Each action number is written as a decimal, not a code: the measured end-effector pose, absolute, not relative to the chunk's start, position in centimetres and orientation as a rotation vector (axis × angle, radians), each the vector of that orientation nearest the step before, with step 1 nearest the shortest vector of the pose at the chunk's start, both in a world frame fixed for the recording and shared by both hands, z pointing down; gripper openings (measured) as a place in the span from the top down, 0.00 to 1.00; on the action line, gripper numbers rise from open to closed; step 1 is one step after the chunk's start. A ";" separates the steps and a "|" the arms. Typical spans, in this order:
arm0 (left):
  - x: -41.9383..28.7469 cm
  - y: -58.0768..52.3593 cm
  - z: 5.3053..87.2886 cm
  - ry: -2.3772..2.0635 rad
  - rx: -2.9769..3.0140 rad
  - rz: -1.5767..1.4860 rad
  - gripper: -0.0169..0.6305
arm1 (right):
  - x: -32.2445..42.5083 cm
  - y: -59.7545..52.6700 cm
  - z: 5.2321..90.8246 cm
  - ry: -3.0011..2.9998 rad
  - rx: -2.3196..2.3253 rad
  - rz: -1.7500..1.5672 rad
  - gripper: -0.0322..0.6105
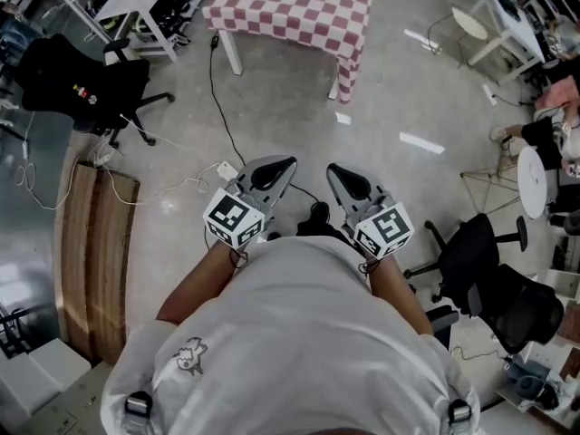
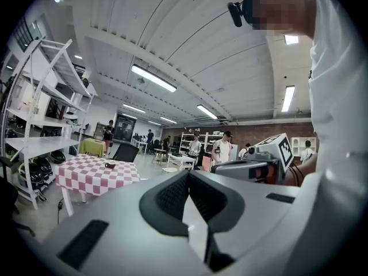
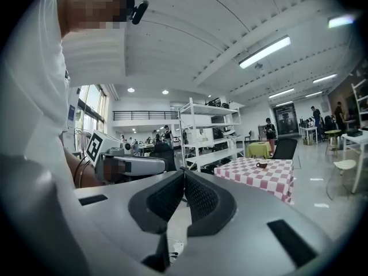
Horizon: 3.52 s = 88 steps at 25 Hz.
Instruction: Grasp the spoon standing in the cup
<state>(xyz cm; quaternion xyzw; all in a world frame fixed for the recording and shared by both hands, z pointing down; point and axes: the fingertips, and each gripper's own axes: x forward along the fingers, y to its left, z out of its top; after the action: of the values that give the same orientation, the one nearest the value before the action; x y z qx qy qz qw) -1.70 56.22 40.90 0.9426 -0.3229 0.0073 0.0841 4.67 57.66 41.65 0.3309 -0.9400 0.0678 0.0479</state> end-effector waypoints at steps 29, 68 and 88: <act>9.0 33.6 43.6 -0.956 2.747 0.096 0.95 | 16.8 35.5 42.7 -2.848 1.078 0.301 0.90; -3.6 10.4 41.7 -0.956 2.767 0.069 0.95 | 4.8 10.9 40.3 -2.854 1.100 0.268 0.90; 5.7 -7.7 40.4 -1.088 2.758 0.018 0.95 | 13.9 -6.1 40.3 -2.894 0.958 0.274 0.90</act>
<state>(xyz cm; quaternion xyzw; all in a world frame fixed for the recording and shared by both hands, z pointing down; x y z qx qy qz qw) 5.71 -7.74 40.36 0.9265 -0.3657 0.0061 0.0883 13.88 -6.13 40.35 0.3129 -0.9447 0.0895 0.0405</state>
